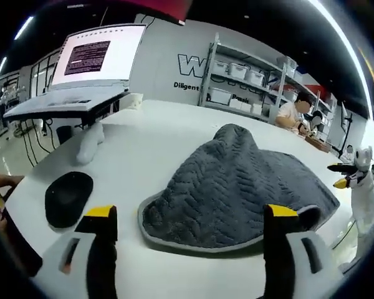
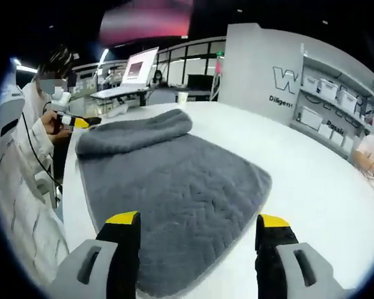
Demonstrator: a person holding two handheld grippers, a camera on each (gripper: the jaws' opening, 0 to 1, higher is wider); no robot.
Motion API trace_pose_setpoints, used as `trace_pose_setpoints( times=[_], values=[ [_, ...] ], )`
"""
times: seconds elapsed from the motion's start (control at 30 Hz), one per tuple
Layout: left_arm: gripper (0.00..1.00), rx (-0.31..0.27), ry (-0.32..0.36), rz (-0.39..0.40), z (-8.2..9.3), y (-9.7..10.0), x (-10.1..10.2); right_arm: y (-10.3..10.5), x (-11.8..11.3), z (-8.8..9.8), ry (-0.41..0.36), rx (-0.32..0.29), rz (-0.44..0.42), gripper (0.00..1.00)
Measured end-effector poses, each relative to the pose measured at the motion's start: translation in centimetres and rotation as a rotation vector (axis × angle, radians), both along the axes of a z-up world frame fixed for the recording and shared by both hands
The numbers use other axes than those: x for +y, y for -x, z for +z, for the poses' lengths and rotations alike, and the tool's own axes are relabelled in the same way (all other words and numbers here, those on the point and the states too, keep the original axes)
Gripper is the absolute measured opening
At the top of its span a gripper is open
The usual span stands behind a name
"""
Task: Open the folded towel by lifting each exposed corner and separating the folded layers until the towel lies flat within the target outline without major curled edges
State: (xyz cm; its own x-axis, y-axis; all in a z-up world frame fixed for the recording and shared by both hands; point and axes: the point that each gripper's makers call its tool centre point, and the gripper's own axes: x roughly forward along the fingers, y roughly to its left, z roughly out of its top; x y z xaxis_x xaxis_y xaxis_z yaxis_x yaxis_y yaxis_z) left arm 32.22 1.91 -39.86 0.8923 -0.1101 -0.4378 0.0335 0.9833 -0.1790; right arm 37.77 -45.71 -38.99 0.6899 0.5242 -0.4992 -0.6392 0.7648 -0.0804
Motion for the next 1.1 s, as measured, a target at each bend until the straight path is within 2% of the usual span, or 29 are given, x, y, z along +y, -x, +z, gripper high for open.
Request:
trace_pose_setpoints(
  times=[0.07,0.1,0.17,0.3,0.43,0.63,0.77,1.1],
  values=[
    [0.99,0.005,-0.006,-0.010,0.0,0.0,-0.2,-0.4,-0.4,0.1,-0.011,-0.004,-0.024,0.68],
    [0.99,0.007,-0.013,-0.020,0.1,0.0,-0.5,-1.3,-1.3,0.2,-0.040,-0.018,-0.075,0.65],
    [0.99,0.004,-0.013,-0.025,0.2,0.0,-0.6,-2.1,-2.4,0.1,-0.062,-0.008,-0.136,0.58],
    [0.99,-0.006,-0.008,-0.021,0.5,0.0,-0.7,-3.5,-4.2,-0.7,-0.028,-0.016,-0.204,0.42],
    [0.99,-0.006,-0.006,-0.018,0.6,0.1,-0.7,-4.6,-5.1,-1.8,-0.022,0.005,-0.253,0.34],
    [0.99,0.001,-0.009,-0.012,0.6,0.2,-0.6,-5.0,-4.5,-3.5,-0.010,0.046,-0.247,0.23],
    [0.98,0.004,-0.011,-0.005,0.5,0.1,-0.4,-5.1,-4.2,-3.9,-0.019,0.054,-0.245,0.15],
    [0.98,0.008,-0.013,-0.011,0.5,-0.1,-0.6,-5.2,-3.8,-4.9,-0.022,0.080,-0.244,0.04]
  ],
)
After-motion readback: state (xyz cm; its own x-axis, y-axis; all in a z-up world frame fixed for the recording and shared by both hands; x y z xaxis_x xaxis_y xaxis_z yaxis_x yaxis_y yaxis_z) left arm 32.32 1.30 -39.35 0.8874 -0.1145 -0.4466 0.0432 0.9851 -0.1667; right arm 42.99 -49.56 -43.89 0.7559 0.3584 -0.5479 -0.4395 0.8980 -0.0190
